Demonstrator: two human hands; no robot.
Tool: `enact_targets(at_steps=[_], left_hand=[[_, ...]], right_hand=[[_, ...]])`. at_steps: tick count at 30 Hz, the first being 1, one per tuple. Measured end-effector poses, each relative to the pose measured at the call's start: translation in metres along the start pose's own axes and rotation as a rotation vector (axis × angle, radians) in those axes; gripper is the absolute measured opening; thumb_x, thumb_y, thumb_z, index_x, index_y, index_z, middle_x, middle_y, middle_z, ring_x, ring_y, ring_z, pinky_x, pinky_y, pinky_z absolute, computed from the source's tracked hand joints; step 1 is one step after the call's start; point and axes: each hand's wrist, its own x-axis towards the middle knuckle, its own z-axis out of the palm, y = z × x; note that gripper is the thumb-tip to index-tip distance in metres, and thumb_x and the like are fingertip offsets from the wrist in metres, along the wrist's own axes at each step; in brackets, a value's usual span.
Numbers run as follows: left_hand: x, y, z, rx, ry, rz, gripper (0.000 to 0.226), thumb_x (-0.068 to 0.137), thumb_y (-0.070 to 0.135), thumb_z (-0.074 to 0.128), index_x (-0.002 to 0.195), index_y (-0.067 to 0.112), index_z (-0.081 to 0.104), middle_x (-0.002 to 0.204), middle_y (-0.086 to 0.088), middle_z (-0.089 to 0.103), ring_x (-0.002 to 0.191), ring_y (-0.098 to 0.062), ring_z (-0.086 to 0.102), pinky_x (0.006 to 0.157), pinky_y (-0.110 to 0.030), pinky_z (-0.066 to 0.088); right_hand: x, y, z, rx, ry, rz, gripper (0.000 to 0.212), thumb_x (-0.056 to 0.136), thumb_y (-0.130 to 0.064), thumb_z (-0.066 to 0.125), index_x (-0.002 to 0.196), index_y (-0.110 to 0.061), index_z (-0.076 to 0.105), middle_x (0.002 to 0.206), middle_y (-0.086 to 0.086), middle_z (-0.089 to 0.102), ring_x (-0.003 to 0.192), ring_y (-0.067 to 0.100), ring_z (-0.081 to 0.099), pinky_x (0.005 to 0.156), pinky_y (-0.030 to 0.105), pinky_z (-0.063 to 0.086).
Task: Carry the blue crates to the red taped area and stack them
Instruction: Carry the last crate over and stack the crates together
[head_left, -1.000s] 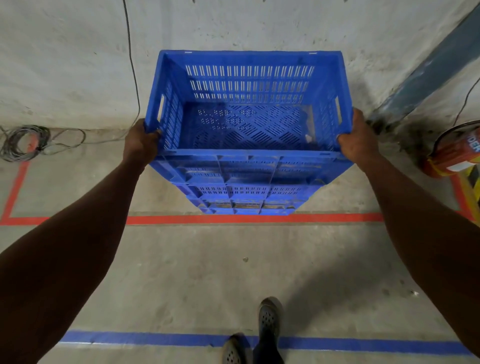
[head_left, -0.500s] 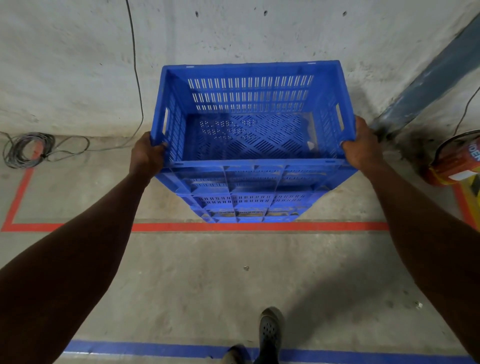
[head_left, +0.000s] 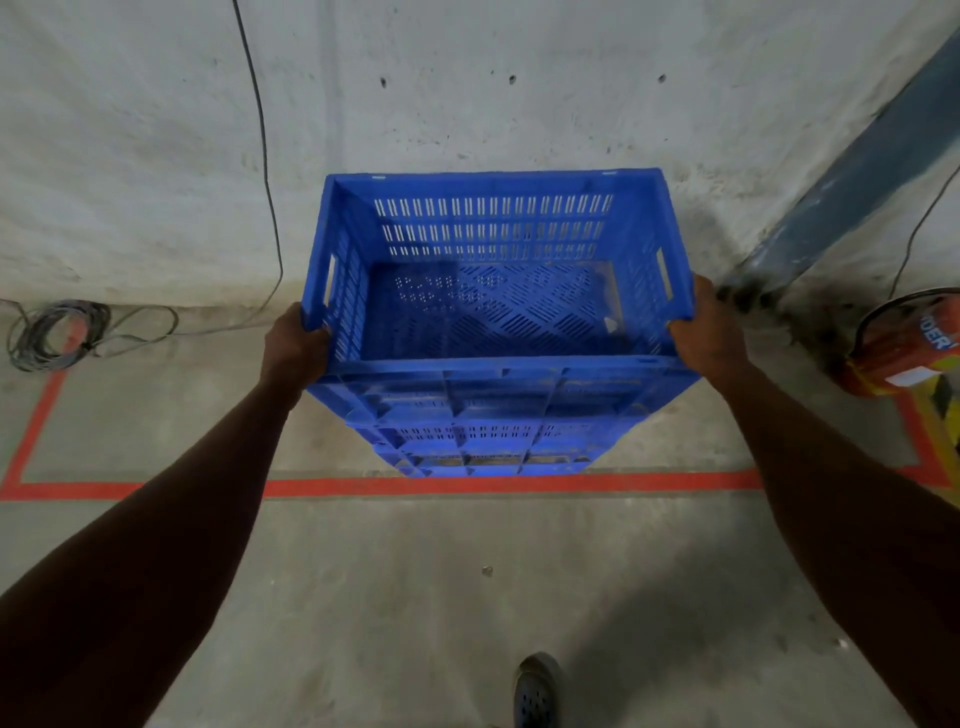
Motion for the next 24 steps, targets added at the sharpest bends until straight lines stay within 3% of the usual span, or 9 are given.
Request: enact_targets(at_steps=[4,6,10,14,17,21,24], left_hand=[[0.002,-0.011,-0.008,0.023,-0.002,-0.009,0.039,0.089,0.019,0.06,0.127,0.012,0.059,0.114,-0.017,0.066,0.104,-0.035,0.063,0.09,-0.049,0.052],[0.007,-0.006,-0.008,0.043,0.002,0.002,0.036,0.089,0.018,0.06,0.124,0.009,0.06,0.113,-0.019,0.066,0.103,-0.036,0.062,0.087,-0.046,0.05],[0.0,-0.01,-0.002,0.041,0.018,0.031,0.034,0.09,0.02,0.06,0.122,0.011,0.061,0.109,-0.014,0.065,0.1,-0.032,0.061,0.083,-0.041,0.046],[0.009,-0.013,-0.01,0.059,-0.016,-0.003,0.036,0.088,0.018,0.061,0.123,0.011,0.061,0.11,-0.018,0.066,0.102,-0.036,0.062,0.083,-0.043,0.047],[-0.001,-0.005,-0.002,0.052,0.004,0.027,0.038,0.088,0.019,0.059,0.125,0.01,0.058,0.109,-0.014,0.063,0.099,-0.032,0.06,0.082,-0.042,0.047],[0.004,-0.017,-0.008,0.089,-0.007,0.022,0.038,0.088,0.022,0.06,0.124,0.01,0.059,0.115,-0.02,0.066,0.103,-0.04,0.063,0.085,-0.049,0.051],[0.009,-0.012,-0.009,0.128,0.031,0.036,0.032,0.088,0.02,0.062,0.117,0.007,0.063,0.108,-0.022,0.066,0.098,-0.039,0.063,0.078,-0.043,0.046]], right_hand=[[-0.006,-0.008,0.006,-0.015,0.012,-0.034,0.067,0.082,-0.015,0.058,0.146,-0.015,0.039,0.125,0.027,0.058,0.111,0.047,0.057,0.089,0.049,0.046],[-0.013,-0.006,0.007,-0.008,-0.003,-0.014,0.066,0.085,-0.01,0.058,0.148,-0.015,0.037,0.128,0.026,0.057,0.113,0.046,0.056,0.09,0.047,0.045],[-0.009,-0.007,-0.001,0.012,0.015,-0.001,0.072,0.079,-0.023,0.053,0.149,-0.02,0.036,0.13,0.025,0.056,0.114,0.046,0.056,0.091,0.048,0.045],[-0.026,-0.003,0.01,0.009,0.013,-0.028,0.071,0.086,-0.011,0.057,0.152,-0.023,0.033,0.135,0.023,0.053,0.114,0.047,0.056,0.092,0.052,0.046],[-0.01,0.0,-0.002,0.014,-0.01,0.012,0.068,0.086,-0.01,0.056,0.15,-0.02,0.033,0.132,0.022,0.057,0.115,0.044,0.057,0.092,0.048,0.045],[-0.017,-0.004,0.009,-0.016,0.003,-0.014,0.07,0.087,-0.012,0.056,0.151,-0.021,0.03,0.131,0.023,0.057,0.116,0.046,0.056,0.094,0.05,0.044],[-0.024,0.003,0.014,-0.006,0.012,-0.029,0.068,0.087,-0.01,0.055,0.151,-0.02,0.033,0.131,0.023,0.058,0.114,0.047,0.056,0.094,0.05,0.043]])
